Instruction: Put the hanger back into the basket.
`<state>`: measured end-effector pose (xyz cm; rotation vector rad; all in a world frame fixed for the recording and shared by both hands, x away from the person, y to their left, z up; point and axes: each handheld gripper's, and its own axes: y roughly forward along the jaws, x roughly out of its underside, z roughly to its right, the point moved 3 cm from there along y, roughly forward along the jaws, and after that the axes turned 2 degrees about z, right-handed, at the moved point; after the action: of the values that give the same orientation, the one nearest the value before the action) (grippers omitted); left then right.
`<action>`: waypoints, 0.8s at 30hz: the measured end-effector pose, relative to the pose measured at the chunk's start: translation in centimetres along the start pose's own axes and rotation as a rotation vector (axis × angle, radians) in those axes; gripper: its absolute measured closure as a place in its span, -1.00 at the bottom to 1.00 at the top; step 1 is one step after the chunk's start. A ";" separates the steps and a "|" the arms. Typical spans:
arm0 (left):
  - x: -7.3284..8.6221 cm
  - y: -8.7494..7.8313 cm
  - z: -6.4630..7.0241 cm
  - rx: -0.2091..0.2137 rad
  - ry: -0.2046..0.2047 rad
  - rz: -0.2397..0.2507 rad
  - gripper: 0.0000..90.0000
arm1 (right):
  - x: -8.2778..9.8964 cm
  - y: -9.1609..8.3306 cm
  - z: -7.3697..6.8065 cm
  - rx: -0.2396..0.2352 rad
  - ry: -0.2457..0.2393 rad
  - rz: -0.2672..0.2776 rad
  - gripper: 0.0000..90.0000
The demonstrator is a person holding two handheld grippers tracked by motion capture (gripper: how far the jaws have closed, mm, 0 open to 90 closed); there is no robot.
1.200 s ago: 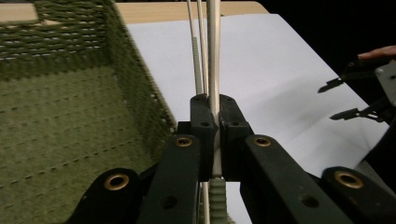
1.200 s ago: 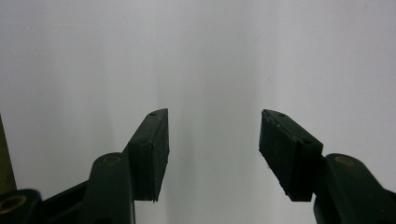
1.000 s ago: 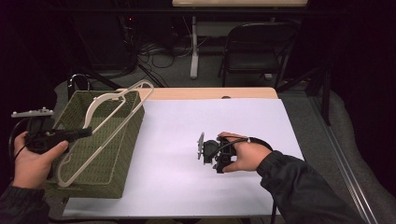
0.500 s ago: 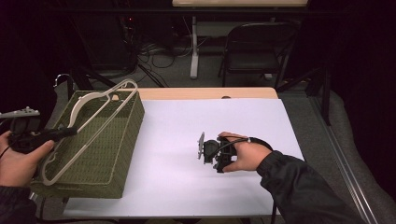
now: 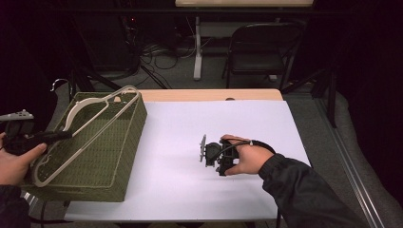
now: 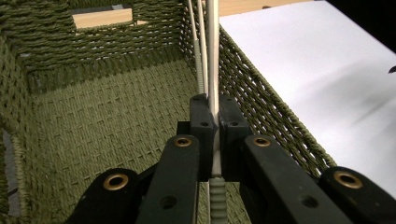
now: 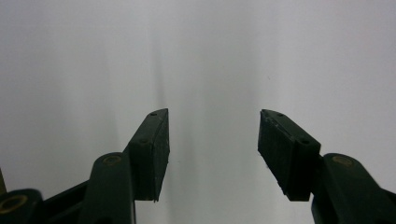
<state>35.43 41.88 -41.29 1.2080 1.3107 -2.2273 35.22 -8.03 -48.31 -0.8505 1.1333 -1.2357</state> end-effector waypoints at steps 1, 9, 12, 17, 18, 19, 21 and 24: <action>0.0 0.0 -0.1 0.005 0.005 0.001 0.94 | 0.0 0.0 0.0 0.002 -0.001 -0.001 -0.03; -0.5 -0.1 -0.8 0.003 0.037 -0.022 0.94 | 0.1 0.0 0.1 0.002 0.002 0.005 -0.03; -0.3 -0.2 -1.1 0.017 0.052 -0.025 0.94 | 0.2 0.0 0.1 0.003 0.007 0.005 -0.03; 0.2 0.0 -1.7 0.025 0.077 -0.041 0.94 | 0.2 0.0 0.1 0.001 0.005 0.006 -0.03; 0.2 0.1 -1.8 0.021 0.076 -0.044 0.94 | 0.2 0.0 0.1 0.001 0.006 0.007 -0.03; 0.4 0.3 -2.0 0.017 0.075 -0.052 0.94 | 0.2 0.0 0.1 0.002 0.008 0.007 -0.03; 0.8 0.7 -2.5 0.016 0.073 -0.069 0.94 | 0.2 0.0 0.1 0.003 0.002 0.007 -0.02; 1.7 1.0 -3.1 0.034 0.068 -0.047 0.94 | 0.1 0.0 0.1 0.003 0.000 0.009 -0.02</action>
<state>36.60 44.16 -43.86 1.2879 1.3448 -2.2689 35.32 -8.17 -48.32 -0.8418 1.1340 -1.2300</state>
